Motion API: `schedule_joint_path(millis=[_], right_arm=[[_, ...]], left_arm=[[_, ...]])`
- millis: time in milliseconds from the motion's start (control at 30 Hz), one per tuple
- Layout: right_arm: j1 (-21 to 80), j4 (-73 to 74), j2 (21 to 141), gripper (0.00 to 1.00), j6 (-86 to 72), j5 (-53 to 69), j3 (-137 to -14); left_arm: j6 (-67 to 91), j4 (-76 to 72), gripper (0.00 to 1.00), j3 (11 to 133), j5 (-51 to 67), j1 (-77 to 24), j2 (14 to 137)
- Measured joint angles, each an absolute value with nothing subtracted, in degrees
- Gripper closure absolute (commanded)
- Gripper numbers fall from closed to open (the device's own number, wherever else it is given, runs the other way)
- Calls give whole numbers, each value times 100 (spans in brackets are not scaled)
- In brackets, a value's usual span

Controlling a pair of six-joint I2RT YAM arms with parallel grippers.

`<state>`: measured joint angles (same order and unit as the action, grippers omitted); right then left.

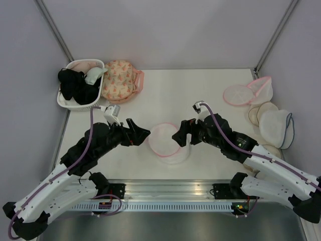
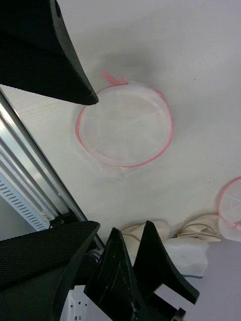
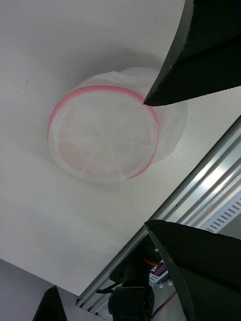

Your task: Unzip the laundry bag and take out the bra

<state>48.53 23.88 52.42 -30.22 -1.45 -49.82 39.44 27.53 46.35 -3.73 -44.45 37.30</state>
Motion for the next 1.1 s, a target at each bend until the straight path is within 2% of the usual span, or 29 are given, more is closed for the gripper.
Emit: schedule_joint_path(millis=[433, 467, 500, 533, 567, 700, 1100], right_arm=[[6508, 1787, 7076, 2, -3330, -692, -5190], [6650, 1675, 7240, 5, -3352, -701, -5247], [6779, 1586, 7422, 15, -3374, -718, -5319], [6899, 1505, 7605, 31, -3385, -729, -5402], [6989, 1446, 7758, 99, -3420, -731, -5468], [7223, 1262, 8436, 100, -3623, -740, -5671], [7253, 1514, 9292, 100, -4128, -1221, -5577]], left_arm=[[3911, 3299, 0, 4700, -989, -4445, 2808], [3911, 3332, 0, 4700, -1035, -4445, 2738], [3913, 3365, 0, 4700, -1068, -4445, 2672], [3913, 3404, 0, 4703, -1100, -4445, 2609], [3916, 3433, 0, 4700, -1114, -4445, 2569], [3927, 3531, 0, 4703, -1197, -4445, 2434], [4003, 3824, 0, 4700, -1345, -4445, 2093]])
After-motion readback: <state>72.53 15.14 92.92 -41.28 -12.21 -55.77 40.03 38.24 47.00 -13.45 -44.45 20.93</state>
